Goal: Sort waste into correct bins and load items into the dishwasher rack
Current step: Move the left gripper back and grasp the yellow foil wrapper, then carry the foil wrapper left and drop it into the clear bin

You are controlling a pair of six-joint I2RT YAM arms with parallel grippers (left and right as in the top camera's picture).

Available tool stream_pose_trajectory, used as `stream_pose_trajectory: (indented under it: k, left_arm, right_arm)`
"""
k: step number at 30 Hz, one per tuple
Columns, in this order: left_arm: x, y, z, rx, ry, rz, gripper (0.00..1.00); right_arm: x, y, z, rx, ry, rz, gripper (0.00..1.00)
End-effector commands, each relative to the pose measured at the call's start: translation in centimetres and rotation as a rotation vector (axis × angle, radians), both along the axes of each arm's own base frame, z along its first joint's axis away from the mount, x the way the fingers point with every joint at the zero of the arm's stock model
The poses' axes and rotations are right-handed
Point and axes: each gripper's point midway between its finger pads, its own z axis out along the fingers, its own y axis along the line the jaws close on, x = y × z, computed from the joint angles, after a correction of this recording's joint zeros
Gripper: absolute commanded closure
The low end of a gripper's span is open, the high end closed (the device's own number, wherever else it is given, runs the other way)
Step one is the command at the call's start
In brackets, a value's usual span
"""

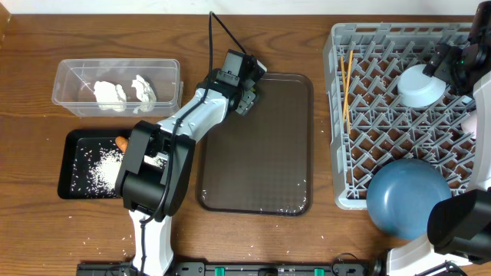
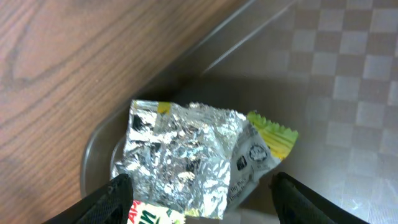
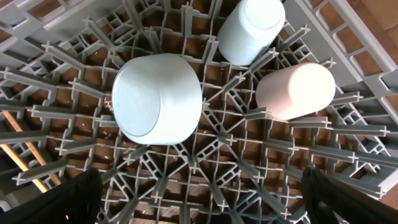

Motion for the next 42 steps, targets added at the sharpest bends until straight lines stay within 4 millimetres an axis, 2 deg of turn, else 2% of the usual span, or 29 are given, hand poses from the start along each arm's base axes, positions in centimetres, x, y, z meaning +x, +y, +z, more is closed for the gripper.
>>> stream_pose_trajectory:
  k: [1,4,13,19,23,24,30,32,36,39,42]
  left_arm:
    - [-0.3,-0.6,-0.9,-0.018,0.023,-0.035,0.29]
    - [-0.4,-0.8,-0.9,-0.030,0.028,-0.041,0.40]
    - [-0.5,-0.8,-1.1,-0.028,0.033,-0.041,0.40]
    - [-0.7,-0.7,-2.5,-0.019,0.057,-0.040,0.40]
    - [-0.2,-0.9,-2.2,-0.030,0.031,-0.039,0.41]
    - [-0.1,-1.0,-2.1,-0.035,0.027,-0.035,0.44]
    - [-0.3,-1.6,-2.0,-0.036,0.025,-0.046,0.93]
    - [-0.5,-2.0,-1.8,-0.036,0.024,-0.056,0.94]
    - [-1.2,-3.4,0.7,-0.048,-0.004,-0.086,0.94]
    - [-1.1,-3.9,5.1,-0.061,-0.088,-0.084,0.94]
    - [0.4,-1.6,11.0,-0.048,-0.253,0.061,0.94]
  right_arm:
    - [0.1,-0.2,0.8,-0.005,-0.022,-0.011,0.01]
    - [0.1,-0.2,0.8,-0.005,-0.022,-0.011,0.01]
    - [0.1,-0.2,0.8,-0.005,-0.022,-0.011,0.01]
    - [0.1,-0.2,0.8,-0.005,-0.022,-0.011,0.01]
    - [0.1,-0.2,0.8,-0.005,-0.022,-0.011,0.01]
    - [0.1,-0.2,0.8,-0.005,-0.022,-0.011,0.01]
    - [0.1,-0.2,0.8,-0.005,-0.022,-0.011,0.01]
    - [0.1,-0.2,0.8,-0.005,-0.022,-0.011,0.01]
    - [0.1,-0.2,0.8,-0.005,-0.022,-0.011,0.01]
    - [0.1,-0.2,0.8,-0.005,-0.022,-0.011,0.01]
    - [0.1,-0.2,0.8,-0.005,-0.022,-0.011,0.01]
